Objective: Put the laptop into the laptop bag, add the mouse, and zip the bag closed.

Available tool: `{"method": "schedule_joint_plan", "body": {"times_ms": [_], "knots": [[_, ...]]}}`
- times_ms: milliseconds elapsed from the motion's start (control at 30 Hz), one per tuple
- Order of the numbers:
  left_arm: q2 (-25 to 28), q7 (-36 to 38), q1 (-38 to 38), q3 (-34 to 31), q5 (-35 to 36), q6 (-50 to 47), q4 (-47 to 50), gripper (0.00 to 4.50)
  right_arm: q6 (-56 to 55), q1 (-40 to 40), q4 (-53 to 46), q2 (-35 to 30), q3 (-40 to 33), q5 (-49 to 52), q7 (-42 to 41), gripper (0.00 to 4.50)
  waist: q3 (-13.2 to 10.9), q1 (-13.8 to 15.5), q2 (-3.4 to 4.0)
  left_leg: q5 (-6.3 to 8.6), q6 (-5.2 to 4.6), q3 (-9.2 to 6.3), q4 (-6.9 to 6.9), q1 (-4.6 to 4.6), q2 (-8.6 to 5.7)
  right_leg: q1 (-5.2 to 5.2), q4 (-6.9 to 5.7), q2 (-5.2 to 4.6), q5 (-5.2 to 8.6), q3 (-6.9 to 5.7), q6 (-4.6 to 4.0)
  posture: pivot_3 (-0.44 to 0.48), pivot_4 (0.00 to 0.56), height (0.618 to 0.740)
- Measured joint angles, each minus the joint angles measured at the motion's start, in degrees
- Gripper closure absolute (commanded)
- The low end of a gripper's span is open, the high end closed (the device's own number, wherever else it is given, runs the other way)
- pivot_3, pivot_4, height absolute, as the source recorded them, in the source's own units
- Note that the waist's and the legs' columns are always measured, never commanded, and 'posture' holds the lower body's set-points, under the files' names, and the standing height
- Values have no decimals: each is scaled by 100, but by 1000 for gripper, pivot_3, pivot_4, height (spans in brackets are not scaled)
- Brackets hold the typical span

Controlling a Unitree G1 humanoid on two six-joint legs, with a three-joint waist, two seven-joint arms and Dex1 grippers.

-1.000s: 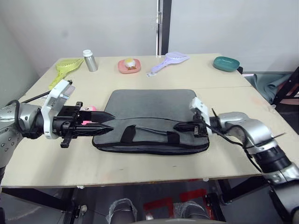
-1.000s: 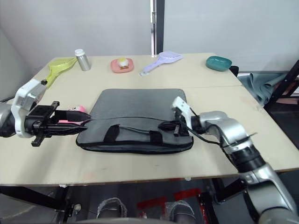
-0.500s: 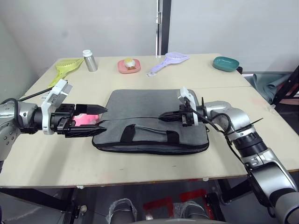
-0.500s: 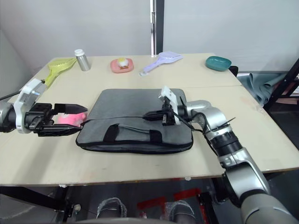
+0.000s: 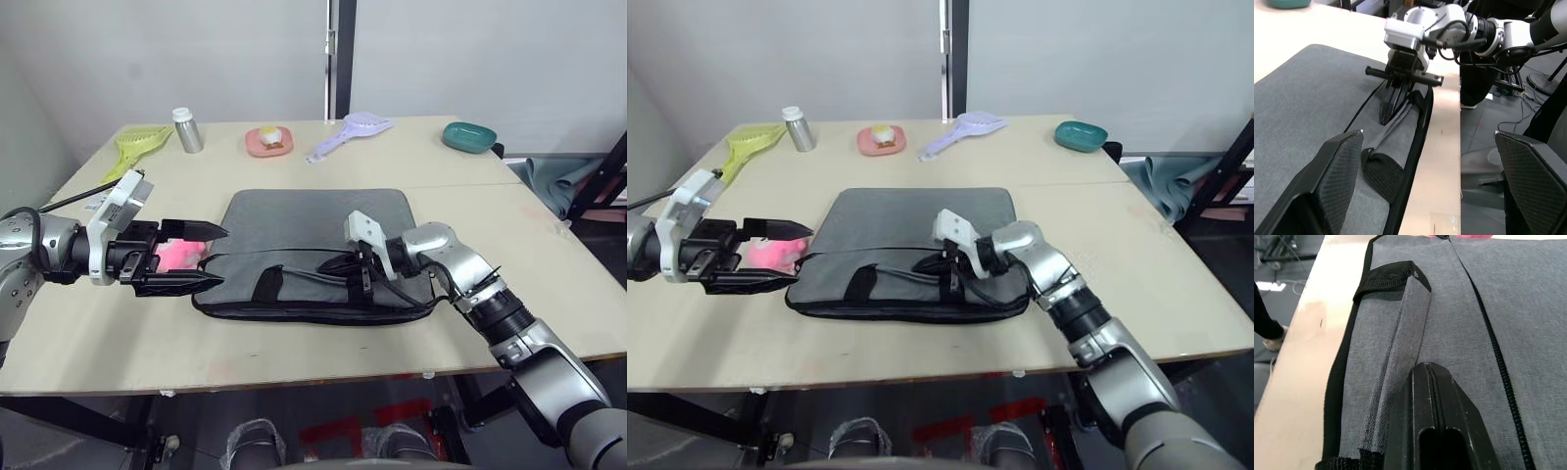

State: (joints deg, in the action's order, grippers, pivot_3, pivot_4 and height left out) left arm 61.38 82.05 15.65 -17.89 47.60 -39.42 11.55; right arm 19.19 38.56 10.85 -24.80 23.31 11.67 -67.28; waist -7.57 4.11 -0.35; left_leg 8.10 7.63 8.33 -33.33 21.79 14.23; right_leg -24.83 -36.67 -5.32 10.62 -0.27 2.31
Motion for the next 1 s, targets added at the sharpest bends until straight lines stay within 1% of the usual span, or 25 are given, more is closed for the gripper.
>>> {"method": "schedule_joint_plan", "body": {"times_ms": [100, 200, 267, 367, 500, 767, 1000], "knots": [[-13, -22, 4, 0, 16, -3, 47, 32, -11, -111, 2, 24, -63, 46, -118, 4500, 30, -13, -5, 0, 0, 0, -1, 0, 0, 1, -1, 0, 0, 0, 0, 0, 150, 740], [-65, -118, 6, 0, 57, -44, 47, 32, 385, -292, 116, 128, -402, 518, -319, 4500, 29, -13, 0, 0, -1, -2, -4, 7, 0, -6, -1, 0, 0, -2, -1, 0, 150, 740], [-79, -148, 7, 0, 108, -69, 48, 32, 492, -289, 183, 115, -479, 610, -392, 4500, 29, -20, -1, 0, 0, -4, -4, 11, 1, -7, -1, 1, 0, -4, -1, 0, 150, 740], [-122, -221, 65, 0, 165, -93, 54, 32, 427, -243, 287, -35, -477, 564, -506, 4500, 28, -16, 0, 0, 0, -6, -4, 13, 1, -9, 5, 0, 0, -8, -1, 0, 150, 740], [-123, -276, 130, 2, 176, -129, 53, 32, 120, -152, 676, -260, -429, 349, -656, 4500, 29, -13, -2, 0, -1, -4, -5, 13, -1, -5, 8, -1, 0, -6, -1, 0, 150, 740], [-123, -340, 220, 8, 179, -202, 48, 32, -202, -170, 888, -238, -401, 172, -704, 4500, 45, -11, -10, 0, -1, -5, -5, 7, -1, 1, 4, -1, -1, -4, -2, 0, 150, 740], [-135, -405, 220, 9, 221, -296, 43, 32, -251, -317, 915, -59, -428, 139, -637, 4500, 97, -68, -10, 1, 1, -4, 5, -2, 0, 2, 5, 2, -1, -3, -1, 0, 150, 740]]}}
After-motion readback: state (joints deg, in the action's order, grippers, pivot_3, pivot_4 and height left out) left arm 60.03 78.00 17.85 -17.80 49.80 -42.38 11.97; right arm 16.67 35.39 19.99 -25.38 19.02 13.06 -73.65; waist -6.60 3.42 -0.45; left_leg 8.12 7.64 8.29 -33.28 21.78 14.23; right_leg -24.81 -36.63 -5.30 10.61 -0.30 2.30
